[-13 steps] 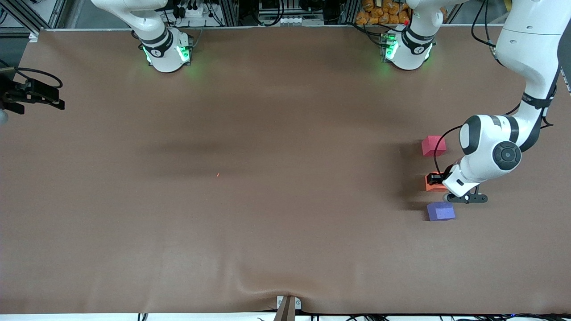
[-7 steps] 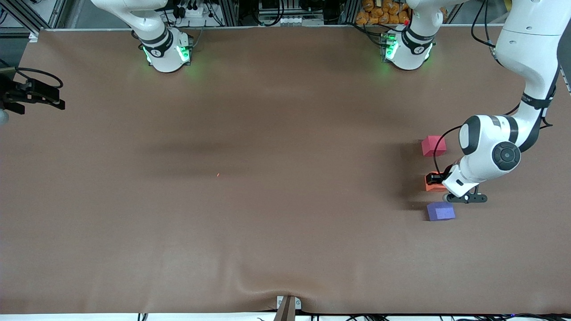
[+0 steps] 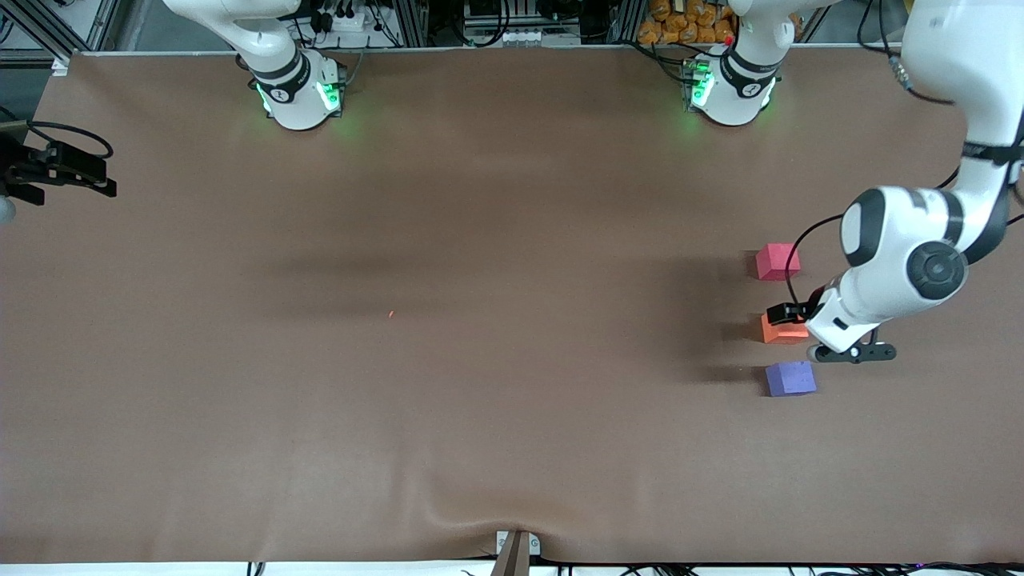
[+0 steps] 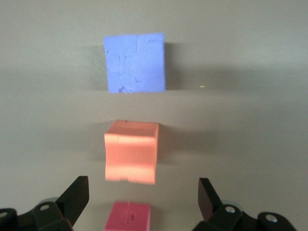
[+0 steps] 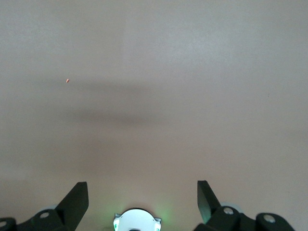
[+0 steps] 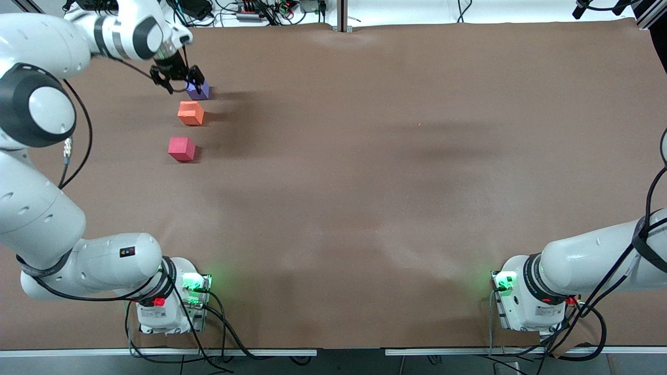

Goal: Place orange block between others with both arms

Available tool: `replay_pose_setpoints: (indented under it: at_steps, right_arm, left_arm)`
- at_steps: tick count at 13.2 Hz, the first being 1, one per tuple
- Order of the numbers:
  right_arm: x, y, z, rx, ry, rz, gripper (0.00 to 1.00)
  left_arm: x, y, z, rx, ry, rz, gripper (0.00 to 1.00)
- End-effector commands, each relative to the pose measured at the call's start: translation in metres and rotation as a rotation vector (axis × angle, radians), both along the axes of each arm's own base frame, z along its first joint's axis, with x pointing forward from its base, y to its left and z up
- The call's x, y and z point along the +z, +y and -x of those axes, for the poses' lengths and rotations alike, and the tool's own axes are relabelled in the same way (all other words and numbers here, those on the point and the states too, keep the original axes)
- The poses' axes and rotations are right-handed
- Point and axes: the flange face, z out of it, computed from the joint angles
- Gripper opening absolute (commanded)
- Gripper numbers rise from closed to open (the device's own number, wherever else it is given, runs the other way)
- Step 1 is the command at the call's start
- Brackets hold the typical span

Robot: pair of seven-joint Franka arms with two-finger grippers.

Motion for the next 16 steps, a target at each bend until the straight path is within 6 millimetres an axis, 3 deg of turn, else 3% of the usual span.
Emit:
replay_pose_setpoints:
  at_steps: [1,4,6,9,12,13,16]
  right_arm:
    - [0.003,-0.001,0.002,0.009,-0.004,0.003,1.00]
    - [0.007,0.000,0.003,0.007,-0.009,-0.004,1.00]
    - [0.008,0.002,0.006,0.007,0.001,-0.018,1.00]
    - [0.010,-0.001,0.005,0.003,0.001,-0.019,1.00]
    - [0.016,-0.003,0.005,-0.002,-0.013,-0.017,1.00]
    - [0.016,-0.005,0.006,-0.005,-0.013,-0.017,1.00]
    - [0.018,-0.003,0.006,-0.002,-0.014,-0.015,1.00]
  left_arm:
    - [0.100,-0.013,0.002,0.067,-0.026,0.006,1.00]
    - [0.205,-0.020,-0.003,0.052,-0.036,-0.003,1.00]
    - [0.249,-0.035,0.006,0.026,-0.017,0.005,1.00]
    - [0.326,-0.048,0.045,0.012,-0.117,-0.014,1.00]
    - [0.348,-0.056,0.067,0.001,-0.119,-0.007,1.00]
    - [0.349,-0.071,0.074,-0.018,-0.122,0.003,1.00]
    - [0.352,-0.047,0.079,-0.027,-0.116,0.003,1.00]
